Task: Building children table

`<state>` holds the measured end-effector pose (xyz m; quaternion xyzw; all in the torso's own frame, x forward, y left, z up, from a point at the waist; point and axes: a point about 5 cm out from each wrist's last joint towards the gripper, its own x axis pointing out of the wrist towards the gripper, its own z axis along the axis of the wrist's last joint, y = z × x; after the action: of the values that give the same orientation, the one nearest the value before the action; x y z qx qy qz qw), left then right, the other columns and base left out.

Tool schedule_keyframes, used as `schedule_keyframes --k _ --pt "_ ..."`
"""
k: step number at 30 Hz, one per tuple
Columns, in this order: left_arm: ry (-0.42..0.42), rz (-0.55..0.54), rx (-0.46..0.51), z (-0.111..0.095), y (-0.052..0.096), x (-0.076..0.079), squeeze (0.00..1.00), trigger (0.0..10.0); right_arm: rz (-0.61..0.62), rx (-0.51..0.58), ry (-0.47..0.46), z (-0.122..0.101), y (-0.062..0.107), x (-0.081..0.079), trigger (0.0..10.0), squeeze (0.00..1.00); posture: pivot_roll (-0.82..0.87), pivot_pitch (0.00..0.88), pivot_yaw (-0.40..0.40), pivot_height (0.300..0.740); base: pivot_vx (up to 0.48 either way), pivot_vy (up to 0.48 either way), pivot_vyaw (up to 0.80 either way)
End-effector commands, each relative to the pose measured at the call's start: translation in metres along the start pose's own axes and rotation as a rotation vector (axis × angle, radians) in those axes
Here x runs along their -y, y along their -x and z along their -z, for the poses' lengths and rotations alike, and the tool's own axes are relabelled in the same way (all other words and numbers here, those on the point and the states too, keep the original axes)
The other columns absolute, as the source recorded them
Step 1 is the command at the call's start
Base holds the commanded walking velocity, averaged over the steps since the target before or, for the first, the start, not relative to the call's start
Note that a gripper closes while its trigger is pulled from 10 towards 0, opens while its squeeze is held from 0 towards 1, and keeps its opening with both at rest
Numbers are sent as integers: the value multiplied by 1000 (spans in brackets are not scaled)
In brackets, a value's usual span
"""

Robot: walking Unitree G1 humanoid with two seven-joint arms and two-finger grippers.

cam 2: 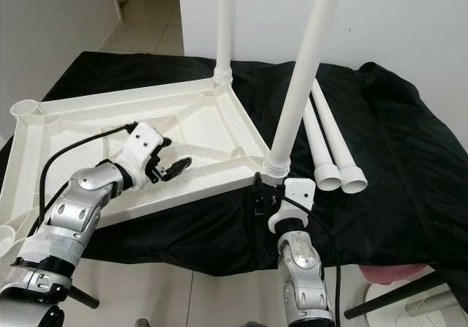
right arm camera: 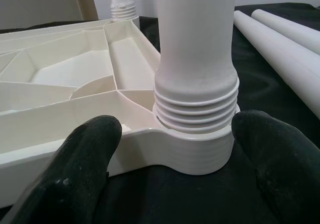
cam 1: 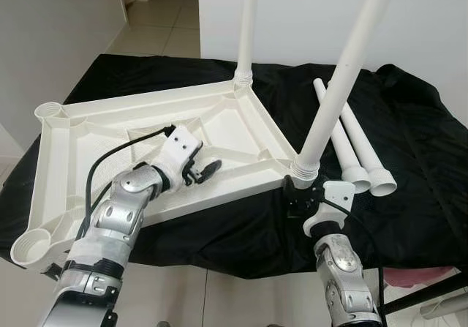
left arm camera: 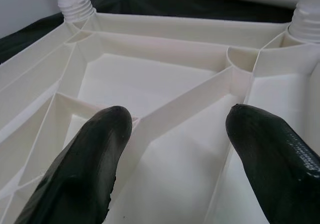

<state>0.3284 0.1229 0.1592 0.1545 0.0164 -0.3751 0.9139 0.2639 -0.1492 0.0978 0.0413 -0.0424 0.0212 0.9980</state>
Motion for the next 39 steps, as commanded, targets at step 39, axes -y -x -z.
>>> schedule_keyframes --k 39 --pt "41 40 -342 45 -10 2 0 10000 -14 21 43 -4 -18 -1 10000 0 -27 0 -20 740 0 0 0"
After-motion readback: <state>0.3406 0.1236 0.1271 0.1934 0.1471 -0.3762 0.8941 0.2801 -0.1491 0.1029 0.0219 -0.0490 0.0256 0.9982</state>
